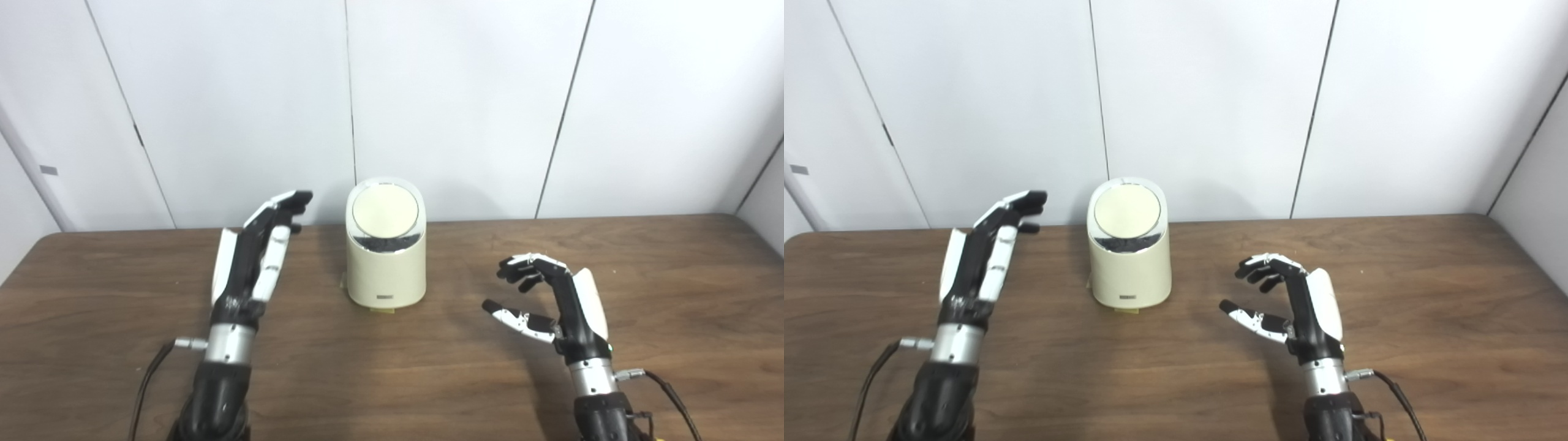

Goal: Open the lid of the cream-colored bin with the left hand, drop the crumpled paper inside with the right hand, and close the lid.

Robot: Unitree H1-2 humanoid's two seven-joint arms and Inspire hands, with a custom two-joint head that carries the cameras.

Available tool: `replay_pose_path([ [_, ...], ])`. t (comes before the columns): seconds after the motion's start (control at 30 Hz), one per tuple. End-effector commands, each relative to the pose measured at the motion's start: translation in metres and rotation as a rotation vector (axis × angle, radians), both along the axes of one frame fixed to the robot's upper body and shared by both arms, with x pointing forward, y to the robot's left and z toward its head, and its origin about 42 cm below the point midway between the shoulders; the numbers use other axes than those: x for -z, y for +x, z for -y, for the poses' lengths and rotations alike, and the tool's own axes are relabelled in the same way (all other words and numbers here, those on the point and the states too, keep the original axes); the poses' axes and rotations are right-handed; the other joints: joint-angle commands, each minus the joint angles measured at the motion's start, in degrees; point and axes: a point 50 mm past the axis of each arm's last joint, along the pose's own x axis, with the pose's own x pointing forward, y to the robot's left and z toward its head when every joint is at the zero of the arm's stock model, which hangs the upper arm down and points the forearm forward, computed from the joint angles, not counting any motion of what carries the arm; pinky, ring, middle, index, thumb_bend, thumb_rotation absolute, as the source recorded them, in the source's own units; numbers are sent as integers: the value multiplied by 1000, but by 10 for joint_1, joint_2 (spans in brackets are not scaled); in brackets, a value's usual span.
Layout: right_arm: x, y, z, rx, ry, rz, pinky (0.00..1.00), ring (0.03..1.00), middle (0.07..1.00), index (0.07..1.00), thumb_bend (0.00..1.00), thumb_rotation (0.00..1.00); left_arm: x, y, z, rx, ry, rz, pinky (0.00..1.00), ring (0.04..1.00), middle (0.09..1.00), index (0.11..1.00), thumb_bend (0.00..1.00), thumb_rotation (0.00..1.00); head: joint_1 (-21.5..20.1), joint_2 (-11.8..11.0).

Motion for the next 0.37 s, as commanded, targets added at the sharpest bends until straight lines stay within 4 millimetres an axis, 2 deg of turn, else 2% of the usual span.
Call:
replay_pose_path([
  [0.0, 27, -23, -9, 2, 34, -80, 421, 545, 617, 494, 485, 140, -9, -2, -1, 13, -37, 56, 694, 771, 774, 762, 208, 902, -1, 2],
  [0.07, 26, -26, -8, 3, 34, -86, 434, 559, 625, 494, 485, 142, 0, -8, -3, 12, -73, 21, 707, 780, 780, 769, 225, 915, 0, 4],
  [0.3, 22, -34, -4, 3, 38, -96, 440, 570, 634, 494, 485, 142, 41, -31, -17, 13, -182, -115, 712, 789, 791, 777, 213, 848, -6, 14],
  [0.33, 21, -34, -3, 2, 39, -96, 441, 569, 633, 494, 485, 142, 47, -34, -18, 12, -205, -135, 721, 794, 795, 782, 211, 815, -7, 15],
])
